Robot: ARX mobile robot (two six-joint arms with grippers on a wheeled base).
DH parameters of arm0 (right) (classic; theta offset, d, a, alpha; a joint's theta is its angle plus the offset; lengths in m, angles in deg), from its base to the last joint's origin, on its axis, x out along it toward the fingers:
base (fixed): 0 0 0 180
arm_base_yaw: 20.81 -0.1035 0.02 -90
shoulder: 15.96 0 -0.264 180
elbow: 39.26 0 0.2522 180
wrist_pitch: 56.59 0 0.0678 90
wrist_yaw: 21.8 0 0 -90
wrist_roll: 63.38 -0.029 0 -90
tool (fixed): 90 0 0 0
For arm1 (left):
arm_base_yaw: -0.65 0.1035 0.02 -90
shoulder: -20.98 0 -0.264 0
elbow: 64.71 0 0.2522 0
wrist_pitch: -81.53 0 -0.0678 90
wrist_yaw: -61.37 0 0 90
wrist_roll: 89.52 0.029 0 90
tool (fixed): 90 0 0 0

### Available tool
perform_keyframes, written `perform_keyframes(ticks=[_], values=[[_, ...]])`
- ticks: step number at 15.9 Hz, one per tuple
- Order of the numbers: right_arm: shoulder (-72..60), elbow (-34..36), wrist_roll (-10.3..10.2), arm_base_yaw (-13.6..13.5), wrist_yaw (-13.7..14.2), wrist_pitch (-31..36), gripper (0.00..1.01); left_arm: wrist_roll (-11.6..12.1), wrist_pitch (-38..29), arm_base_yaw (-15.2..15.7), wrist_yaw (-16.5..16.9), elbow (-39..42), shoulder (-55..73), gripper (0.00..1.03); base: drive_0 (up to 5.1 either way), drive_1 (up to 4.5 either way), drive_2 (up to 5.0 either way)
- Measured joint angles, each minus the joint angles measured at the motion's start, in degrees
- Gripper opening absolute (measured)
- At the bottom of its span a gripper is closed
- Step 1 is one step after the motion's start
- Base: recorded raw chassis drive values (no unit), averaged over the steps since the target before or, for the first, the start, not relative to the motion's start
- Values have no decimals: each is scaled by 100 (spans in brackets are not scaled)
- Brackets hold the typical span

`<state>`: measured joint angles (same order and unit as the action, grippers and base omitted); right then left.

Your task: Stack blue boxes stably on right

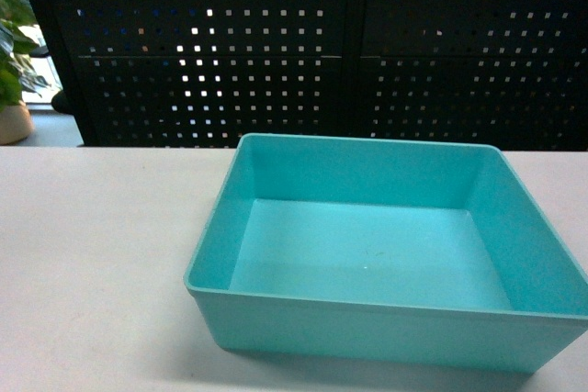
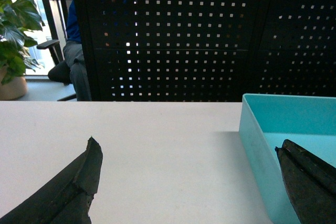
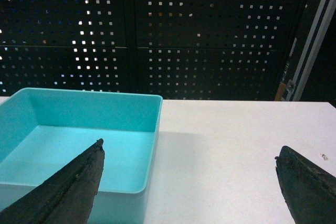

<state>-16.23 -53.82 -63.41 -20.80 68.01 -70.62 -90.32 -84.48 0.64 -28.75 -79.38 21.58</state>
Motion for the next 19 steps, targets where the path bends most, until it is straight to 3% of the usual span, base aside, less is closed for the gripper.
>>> perform_keyframes(ticks=[14, 15, 17, 18, 19], values=[[0, 0, 0, 0, 2, 2, 98, -24, 31, 20, 52, -7, 17, 98, 0, 0, 0], [-7, -2, 2, -22, 59, 28, 98, -72, 142, 81, 201, -42, 72, 98, 0, 0, 0], [-85, -2, 109, -229, 446, 337, 98, -273, 555, 356, 713, -240, 361, 98, 0, 0, 0], [-658, -63, 374, -918, 1213, 1604, 98, -776, 647, 826, 1502, -809, 1480, 98, 0, 0, 0], [-2564, -654, 345, -1274, 1161, 2706, 98, -1187, 225, 811, 2483, -1792, 2898, 98, 0, 0, 0]])
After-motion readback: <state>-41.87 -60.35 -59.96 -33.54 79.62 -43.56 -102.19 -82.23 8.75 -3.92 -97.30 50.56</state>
